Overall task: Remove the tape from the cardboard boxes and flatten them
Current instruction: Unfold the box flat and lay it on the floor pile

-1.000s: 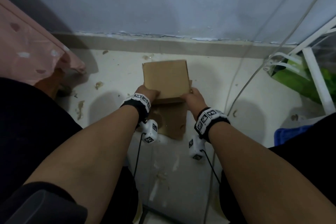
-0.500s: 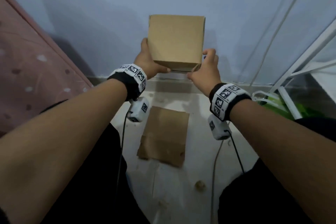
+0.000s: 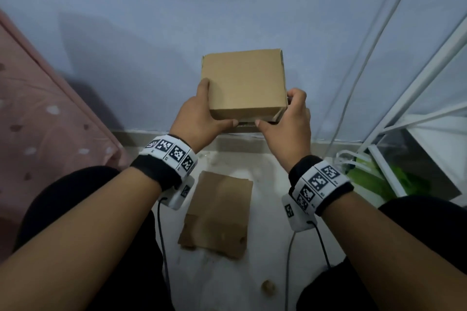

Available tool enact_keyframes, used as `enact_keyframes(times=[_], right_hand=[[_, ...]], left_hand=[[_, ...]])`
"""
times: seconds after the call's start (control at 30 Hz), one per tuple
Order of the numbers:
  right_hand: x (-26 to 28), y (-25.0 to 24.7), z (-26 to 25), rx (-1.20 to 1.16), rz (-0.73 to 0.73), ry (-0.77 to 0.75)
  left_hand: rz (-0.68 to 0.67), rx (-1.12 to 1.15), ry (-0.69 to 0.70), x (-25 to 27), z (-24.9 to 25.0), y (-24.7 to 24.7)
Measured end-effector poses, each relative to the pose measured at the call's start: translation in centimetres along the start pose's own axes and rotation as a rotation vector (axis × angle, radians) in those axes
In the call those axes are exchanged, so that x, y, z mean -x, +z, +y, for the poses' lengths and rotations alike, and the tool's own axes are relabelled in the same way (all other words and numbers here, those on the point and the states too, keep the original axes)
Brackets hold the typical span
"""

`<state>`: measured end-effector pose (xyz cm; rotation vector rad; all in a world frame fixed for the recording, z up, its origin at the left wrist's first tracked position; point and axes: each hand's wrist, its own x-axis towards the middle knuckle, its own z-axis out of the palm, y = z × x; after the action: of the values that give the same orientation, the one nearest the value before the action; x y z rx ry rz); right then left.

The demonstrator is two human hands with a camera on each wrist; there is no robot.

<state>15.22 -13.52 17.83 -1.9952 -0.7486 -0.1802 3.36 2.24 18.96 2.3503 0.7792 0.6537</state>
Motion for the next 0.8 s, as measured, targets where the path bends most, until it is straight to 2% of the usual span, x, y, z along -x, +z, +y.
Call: enact_keyframes(times=[0.17,0.33,0.4,0.6,0.8], right_hand=[[1.0,0.8,0.7,-0.004,0.055,0.049],[1.1,0.9,0.0,-0.07,0.14,0.191],[1.1,1.0,0.0,-0.085,0.149,0.183],[1.9,2.1,0.8,-0.074,0.002,0.193],[1.9,1.6,-0.4,-0.272,-0.002,0.227]], left_hand=[[0.015,-0.051,0.013,0.6,0.8,1.0],[0.044,-0.138,0.006,1.9,2.5,2.4],[0.05,-0.208,-0.008,1.7,2.4,2.2],[0.001,-0.422,-0.027,0.7,1.2,0.3],[-0.052,-0.276,-0.102,0.3,0.7,0.1]])
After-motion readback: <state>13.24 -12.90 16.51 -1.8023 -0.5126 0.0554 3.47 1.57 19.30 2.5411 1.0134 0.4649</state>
